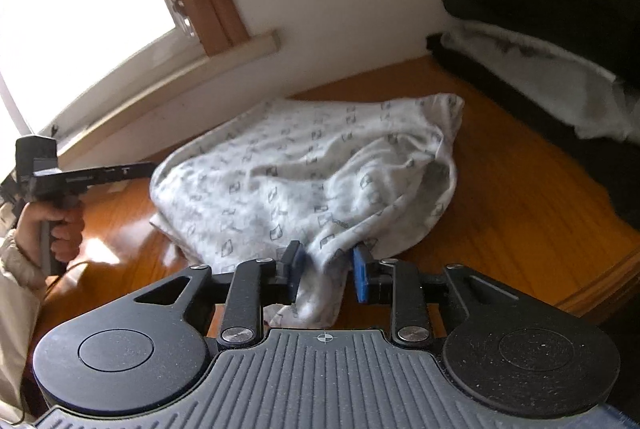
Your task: Fold clothes
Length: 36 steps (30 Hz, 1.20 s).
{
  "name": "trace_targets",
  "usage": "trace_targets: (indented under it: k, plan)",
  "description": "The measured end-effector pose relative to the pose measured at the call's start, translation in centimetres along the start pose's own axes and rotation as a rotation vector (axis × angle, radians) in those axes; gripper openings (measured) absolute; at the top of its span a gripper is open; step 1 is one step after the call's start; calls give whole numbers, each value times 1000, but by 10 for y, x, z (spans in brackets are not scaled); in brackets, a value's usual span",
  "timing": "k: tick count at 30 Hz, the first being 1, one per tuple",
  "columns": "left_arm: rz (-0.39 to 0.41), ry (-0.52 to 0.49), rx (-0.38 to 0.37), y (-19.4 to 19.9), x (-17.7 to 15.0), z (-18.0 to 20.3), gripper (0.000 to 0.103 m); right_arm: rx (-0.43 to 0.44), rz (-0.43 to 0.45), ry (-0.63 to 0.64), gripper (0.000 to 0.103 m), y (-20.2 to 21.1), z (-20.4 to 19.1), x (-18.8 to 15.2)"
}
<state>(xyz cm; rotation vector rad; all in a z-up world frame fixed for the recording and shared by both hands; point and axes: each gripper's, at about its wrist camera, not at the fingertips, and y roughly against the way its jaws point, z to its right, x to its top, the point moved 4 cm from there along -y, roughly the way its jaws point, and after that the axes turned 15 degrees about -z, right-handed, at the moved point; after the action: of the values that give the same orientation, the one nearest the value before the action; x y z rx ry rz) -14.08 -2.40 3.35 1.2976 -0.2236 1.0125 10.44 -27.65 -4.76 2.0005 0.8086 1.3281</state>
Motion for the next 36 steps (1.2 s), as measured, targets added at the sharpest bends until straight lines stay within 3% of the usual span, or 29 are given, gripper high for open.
trace_targets:
  k: [1, 4, 6, 8, 11, 16, 21, 23, 25, 26, 28, 32, 36]
  plan:
    - [-14, -6, 32, -2, 0, 1, 0, -3, 15, 14, 7, 5, -3, 0]
    - [-25, -1, 98, -3, -1, -2, 0, -2, 58, 86, 5, 27, -13, -4]
    - [-8, 13, 104, 3, 1, -4, 0, -9, 9, 124, 5, 27, -16, -10]
    - [26, 10, 117, 12, 8, -1, 0, -29, -7, 130, 10, 23, -14, -13]
    - [47, -36, 132, 17, 27, 12, 0, -8, 41, 64, 23, 28, -2, -8]
    - [-34, -232, 126, -28, 72, 60, 1, -42, 61, 5, 41, 15, 15, 11]
    - [-163, -396, 140, -99, 110, 111, 2, -25, 40, -35, 43, -8, 27, 26]
    - [-226, -470, 139, -128, 121, 132, 2, -3, 22, -27, 38, -15, 27, 26]
    - [-289, -524, 154, -153, 123, 145, 2, 13, 19, -7, 16, -17, 25, 26]
    - [-321, -549, 163, -166, 123, 151, 2, 24, 23, -2, 10, -15, 24, 25]
    - [-371, -589, 187, -188, 122, 160, 0, 47, 39, 6, 7, -9, 22, 24]
    - [-393, -553, 185, -198, 120, 153, 0, 89, 89, 21, 5, 25, 25, 13]
    - [-396, -534, 180, -199, 117, 148, 0, 60, 43, 45, 5, 29, 30, -6]
